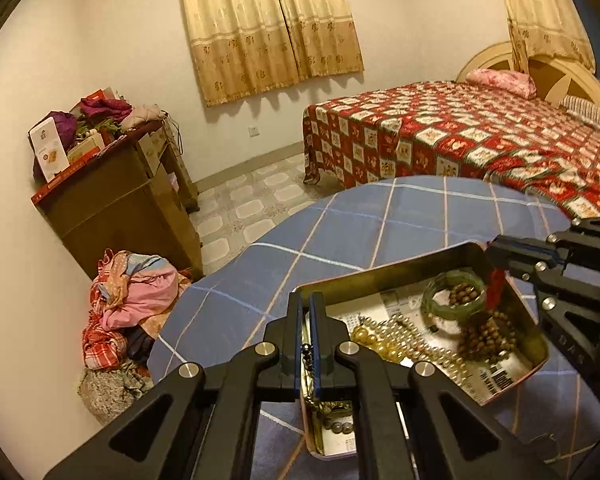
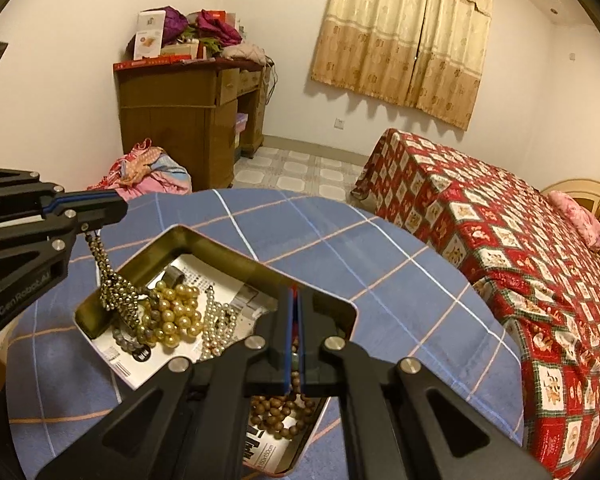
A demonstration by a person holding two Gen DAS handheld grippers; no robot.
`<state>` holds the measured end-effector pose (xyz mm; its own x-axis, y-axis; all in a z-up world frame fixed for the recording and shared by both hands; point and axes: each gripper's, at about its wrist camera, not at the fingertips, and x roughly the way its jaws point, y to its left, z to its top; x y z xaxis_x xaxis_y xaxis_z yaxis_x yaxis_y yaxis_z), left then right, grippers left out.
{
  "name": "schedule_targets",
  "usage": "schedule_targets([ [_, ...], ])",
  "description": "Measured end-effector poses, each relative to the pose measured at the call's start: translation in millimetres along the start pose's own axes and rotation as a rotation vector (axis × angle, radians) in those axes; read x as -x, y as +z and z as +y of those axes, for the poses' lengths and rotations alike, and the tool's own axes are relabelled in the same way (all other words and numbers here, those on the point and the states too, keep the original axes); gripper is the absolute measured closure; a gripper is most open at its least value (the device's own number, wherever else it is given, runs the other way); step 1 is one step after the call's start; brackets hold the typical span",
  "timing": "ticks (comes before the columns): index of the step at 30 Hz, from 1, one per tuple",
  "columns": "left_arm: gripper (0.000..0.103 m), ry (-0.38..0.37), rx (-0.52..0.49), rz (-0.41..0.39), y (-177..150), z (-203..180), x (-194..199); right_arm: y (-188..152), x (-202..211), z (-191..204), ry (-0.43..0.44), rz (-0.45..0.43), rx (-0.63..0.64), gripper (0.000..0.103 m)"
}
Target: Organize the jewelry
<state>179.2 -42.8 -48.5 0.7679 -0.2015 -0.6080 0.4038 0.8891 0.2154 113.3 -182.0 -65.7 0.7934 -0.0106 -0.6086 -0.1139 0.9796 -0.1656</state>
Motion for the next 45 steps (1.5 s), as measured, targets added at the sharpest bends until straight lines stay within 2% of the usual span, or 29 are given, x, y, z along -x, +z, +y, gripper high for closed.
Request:
schedule_targets([
  [4,0.1,0.048,-0.043,0.031,-8.9,-7.4,-8.6,-4.7,-8.0,0.5,-0.007,0.035,0.006,0.099],
  [6,0.1,0.068,-0.058,0.057,-15.4,-11.6,-13.2,-9.0,-12.3,0.5,-0.02,0.055,0.009,0.091],
  [8,0.099,0.082,-0.062,0.072,-21.5,-14.4,-16.5,-14.1,-14.6,-0.8,-0.026,0.069,0.004,0.063],
  [10,0.097,0.092,-0.06,0.089,-27.6,-13.9,-20.2,-19.8,-14.1,-1.2,-0.044,0.068,0.002,0.048],
  [12,0.091,0.091,-0.048,0.107,-33.6,-13.3,-23.2,-22.3,-12.8,-0.7,-0.058,0.068,0.007,0.045],
  [13,0.078,0.089,-0.04,0.111,-35.4,-12.4,-24.0,-23.7,-12.2,-0.7,-0.066,0.073,0.009,0.045],
  [14,0.056,0.089,-0.031,0.11,-37.5,-11.5,-23.5,-24.6,-11.7,-0.6,-0.072,0.079,0.01,0.045],
  [16,0.034,0.111,-0.024,0.084,-39.6,-11.1,-19.0,-25.8,-10.0,-1.3,-0.075,0.083,0.01,0.04],
  [18,0.033,0.093,-0.019,0.063,-40.2,-10.7,-13.3,-28.1,-5.7,-1.5,-0.078,0.076,0.009,0.035],
  [27,0.033,0.11,-0.028,0.065,-38.3,-13.1,-7.3,-32.6,3.2,1.8,-0.076,0.068,0.009,0.034],
  [31,0.033,0.112,-0.027,0.066,-38.7,-16.1,-4.0,-33.9,8.1,2.3,-0.076,0.059,0.01,0.029],
  [36,0.033,0.113,-0.023,0.064,-40.6,-17.6,0.3,-36.4,16.1,3.9,-0.073,0.048,0.004,0.028],
  [45,0.033,0.105,-0.013,0.067,-59.2,-18.8,24.5,-48.0,30.2,5.2,-0.067,0.048,-0.004,0.026],
])
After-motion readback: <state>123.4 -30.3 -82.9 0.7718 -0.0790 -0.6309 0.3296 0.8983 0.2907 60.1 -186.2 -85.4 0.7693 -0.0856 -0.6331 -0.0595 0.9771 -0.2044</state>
